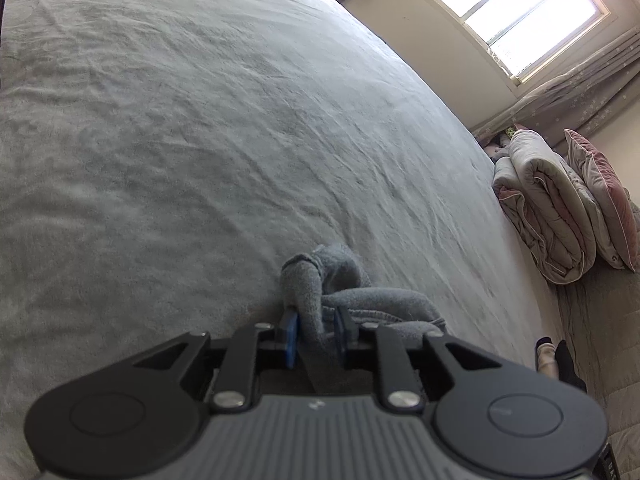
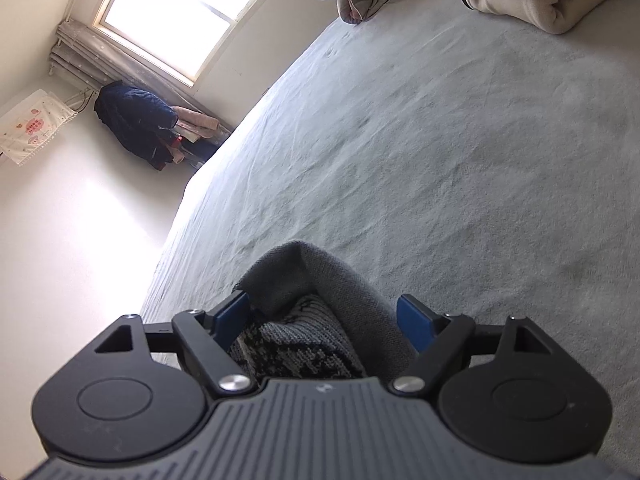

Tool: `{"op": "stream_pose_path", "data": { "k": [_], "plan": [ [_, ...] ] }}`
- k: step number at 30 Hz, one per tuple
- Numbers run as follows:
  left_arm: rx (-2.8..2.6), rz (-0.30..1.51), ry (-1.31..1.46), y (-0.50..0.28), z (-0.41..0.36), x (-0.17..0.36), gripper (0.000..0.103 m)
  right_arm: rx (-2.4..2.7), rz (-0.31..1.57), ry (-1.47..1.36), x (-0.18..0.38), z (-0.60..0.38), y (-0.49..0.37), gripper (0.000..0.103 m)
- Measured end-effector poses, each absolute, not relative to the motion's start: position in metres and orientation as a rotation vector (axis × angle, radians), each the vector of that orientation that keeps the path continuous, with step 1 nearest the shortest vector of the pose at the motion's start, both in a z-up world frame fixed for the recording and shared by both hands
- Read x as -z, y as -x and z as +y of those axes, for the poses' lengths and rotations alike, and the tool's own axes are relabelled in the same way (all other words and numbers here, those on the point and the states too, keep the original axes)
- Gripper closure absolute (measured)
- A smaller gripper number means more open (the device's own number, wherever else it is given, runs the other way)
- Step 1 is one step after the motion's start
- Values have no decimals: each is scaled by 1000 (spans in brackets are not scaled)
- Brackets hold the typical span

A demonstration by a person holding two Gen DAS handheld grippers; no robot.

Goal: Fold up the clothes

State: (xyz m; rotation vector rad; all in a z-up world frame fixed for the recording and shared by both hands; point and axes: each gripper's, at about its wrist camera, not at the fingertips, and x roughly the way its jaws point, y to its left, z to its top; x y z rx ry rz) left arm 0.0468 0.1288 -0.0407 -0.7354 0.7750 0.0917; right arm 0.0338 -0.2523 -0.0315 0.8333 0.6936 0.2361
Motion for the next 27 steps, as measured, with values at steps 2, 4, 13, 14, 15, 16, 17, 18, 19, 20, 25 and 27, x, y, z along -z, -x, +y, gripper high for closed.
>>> {"op": "stream_pose_path", "data": {
  "k": [2,4,13,14,15,16,17,18,19,20,25,27],
  "plan": [
    [-94,761,726,-46,129,37,72,-270,676,-839,31,-251,-31,45],
    [-91,739,720,-45,131,32,66,-308,668,-828,26,-246,-29,52],
    [-23,697,640,-48,129,16,44,-543,747,-622,6,-191,-21,76],
    [7,710,643,-50,126,17,42,-552,775,-576,8,-183,-22,76],
    [36,725,647,-51,123,19,39,-559,804,-530,10,-175,-24,76],
    [64,739,652,-53,120,21,39,-569,821,-500,12,-169,-22,76],
    [83,750,654,-54,117,23,38,-579,838,-470,15,-164,-21,76],
    [94,760,651,-55,114,25,36,-588,845,-449,16,-160,-19,77],
    [106,769,648,-56,111,27,35,-594,849,-433,16,-158,-16,77],
    [111,776,639,-57,109,28,33,-600,853,-417,15,-156,-14,76],
    [69,752,539,-62,101,27,32,-608,872,-424,9,-163,-11,74],
    [47,712,490,-66,102,22,29,-612,871,-452,4,-170,-9,64]
  ]
}}
